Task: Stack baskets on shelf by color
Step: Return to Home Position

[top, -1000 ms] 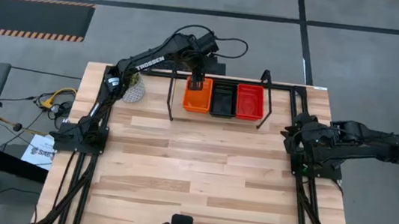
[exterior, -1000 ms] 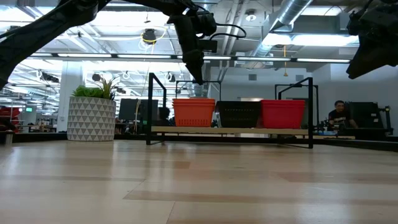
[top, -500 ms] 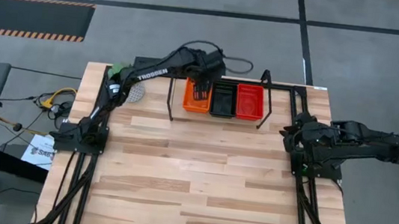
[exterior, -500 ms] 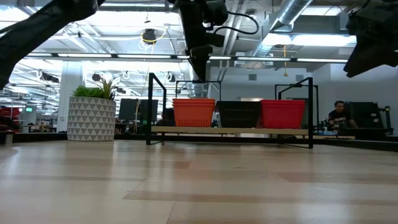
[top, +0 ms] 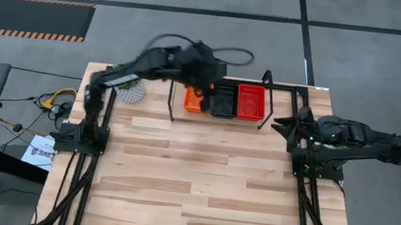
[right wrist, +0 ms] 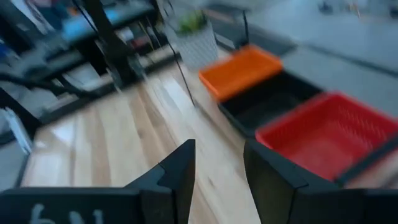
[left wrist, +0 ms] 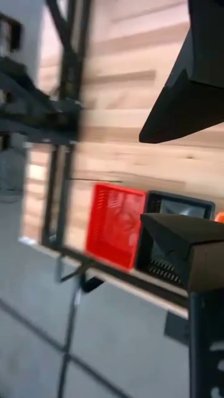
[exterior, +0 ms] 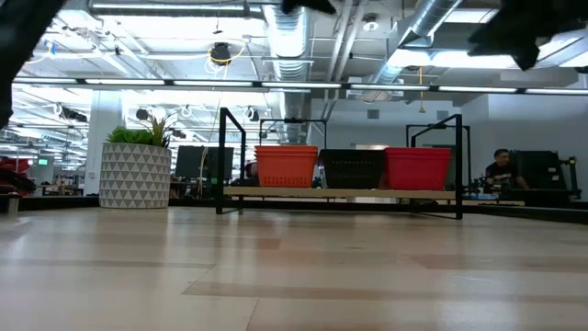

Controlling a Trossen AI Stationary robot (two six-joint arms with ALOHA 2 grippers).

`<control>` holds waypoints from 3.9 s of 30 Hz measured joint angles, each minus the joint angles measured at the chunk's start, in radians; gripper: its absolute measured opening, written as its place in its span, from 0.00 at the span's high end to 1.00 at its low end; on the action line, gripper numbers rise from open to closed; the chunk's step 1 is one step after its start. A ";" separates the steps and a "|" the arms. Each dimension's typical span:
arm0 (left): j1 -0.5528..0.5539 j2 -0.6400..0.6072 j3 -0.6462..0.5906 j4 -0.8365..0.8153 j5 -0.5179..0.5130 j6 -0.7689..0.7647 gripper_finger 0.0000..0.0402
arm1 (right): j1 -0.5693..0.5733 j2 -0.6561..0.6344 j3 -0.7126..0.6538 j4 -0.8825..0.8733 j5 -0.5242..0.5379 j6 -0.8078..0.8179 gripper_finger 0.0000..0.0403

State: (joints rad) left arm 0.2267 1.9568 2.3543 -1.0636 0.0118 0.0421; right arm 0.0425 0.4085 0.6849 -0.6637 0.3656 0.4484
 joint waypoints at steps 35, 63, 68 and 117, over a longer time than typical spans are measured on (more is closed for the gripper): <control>-0.084 -1.210 -1.804 1.148 -0.164 -0.304 0.54 | -0.058 -0.393 -0.252 0.208 0.081 -0.075 0.60; -0.084 -1.612 -2.341 1.276 -0.254 -0.509 0.54 | -0.058 -0.405 -0.594 0.513 0.081 0.006 0.60; -0.084 -1.675 -2.343 1.203 -0.260 -0.506 0.55 | -0.059 -0.403 -0.622 0.574 0.085 0.007 0.60; -0.084 -1.741 -2.346 1.128 -0.251 -0.582 0.54 | -0.137 -0.384 -0.678 0.706 -0.248 -0.114 0.60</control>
State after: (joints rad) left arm 0.1432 0.2157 0.0086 0.0642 -0.2395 -0.5401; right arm -0.0947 0.0242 0.0070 0.0424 0.1175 0.3346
